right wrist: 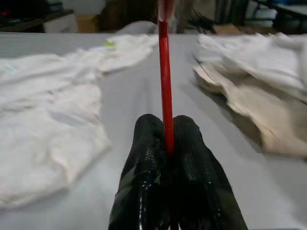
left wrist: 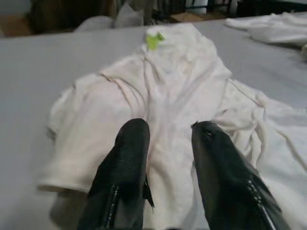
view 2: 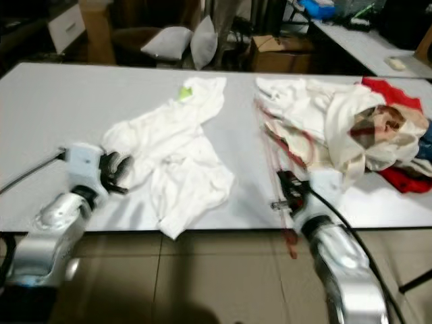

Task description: Hang hanger

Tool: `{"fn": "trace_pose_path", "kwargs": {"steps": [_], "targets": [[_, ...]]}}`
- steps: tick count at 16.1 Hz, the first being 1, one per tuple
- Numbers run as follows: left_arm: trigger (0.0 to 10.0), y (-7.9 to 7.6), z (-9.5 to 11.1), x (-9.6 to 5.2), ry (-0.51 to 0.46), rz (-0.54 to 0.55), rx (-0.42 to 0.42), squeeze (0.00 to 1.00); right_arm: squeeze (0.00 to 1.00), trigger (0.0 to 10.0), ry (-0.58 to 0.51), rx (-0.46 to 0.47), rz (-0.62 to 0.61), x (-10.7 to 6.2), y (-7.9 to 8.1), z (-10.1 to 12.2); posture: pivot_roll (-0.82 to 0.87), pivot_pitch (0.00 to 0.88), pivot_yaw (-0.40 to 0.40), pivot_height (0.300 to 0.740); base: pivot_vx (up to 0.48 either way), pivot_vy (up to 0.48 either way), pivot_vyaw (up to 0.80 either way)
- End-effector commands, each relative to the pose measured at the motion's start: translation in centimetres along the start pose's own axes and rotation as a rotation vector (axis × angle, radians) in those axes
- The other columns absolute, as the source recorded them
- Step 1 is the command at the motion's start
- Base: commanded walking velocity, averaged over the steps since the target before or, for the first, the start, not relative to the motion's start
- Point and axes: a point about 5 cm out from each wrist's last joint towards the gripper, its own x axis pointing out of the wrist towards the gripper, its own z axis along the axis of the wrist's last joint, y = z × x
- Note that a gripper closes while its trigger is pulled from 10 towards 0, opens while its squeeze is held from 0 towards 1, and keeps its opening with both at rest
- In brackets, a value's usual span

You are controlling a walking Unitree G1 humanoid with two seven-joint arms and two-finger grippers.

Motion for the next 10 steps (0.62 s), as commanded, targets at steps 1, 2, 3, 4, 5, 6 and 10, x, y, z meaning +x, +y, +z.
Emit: {"fn": "trace_pose_path", "kwargs": {"steps": [1,2,3,4,5,6,10], "targets": [[10.0,0.3,-0.1,0.2,0.011,-0.027,-0.01,1.0,0.0,10.0,-0.039,0.032,0.024,-0.1,0.1,0.8,0.04,0.0,-0.027,0.74,0.0,0.0,0.0],[10.0,0.2,-0.2,0.5,0.024,-0.058,-0.022,1.0,0.0,10.0,-0.031,0.028,0.005,-0.1,-0.3,0.8,0.02,0.0,-0.017,0.74,0.0,0.0,0.0],[10.0,0.1,-0.4,0.9,0.031,-0.079,-0.015,1.0,0.0,10.0,-0.031,0.027,-0.007,-0.1,-0.6,0.9,0.02,0.0,-0.019,0.74,0.0,0.0,0.0],[10.0,0.1,-1.0,1.6,0.061,-0.1,0.034,1.0,0.0,10.0,-0.031,0.065,-0.041,-0.3,-1.1,0.9,0.01,0.0,-0.02,0.74,0.0,0.0,0.0],[10.0,0.1,-1.1,1.9,0.071,-0.107,0.051,1.0,0.0,10.0,-0.039,0.083,-0.044,-0.4,-1.1,1.1,0.0,0.0,-0.016,0.74,0.0,0.0,0.0],[10.0,0.3,-1.4,2.7,0.086,-0.123,0.041,0.37,0.0,10.0,-0.044,0.094,-0.052,-0.7,-1.3,1.2,-0.01,0.0,-0.005,0.74,0.0,0.0,0.0],[10.0,1.9,-2.1,4.8,0.16,-0.042,0.148,0.0,0.0,10.0,-0.026,0.104,-0.046,-1.1,-0.4,0.8,-0.01,0.0,0.017,0.74,0.0,0.0,0.0]]}}
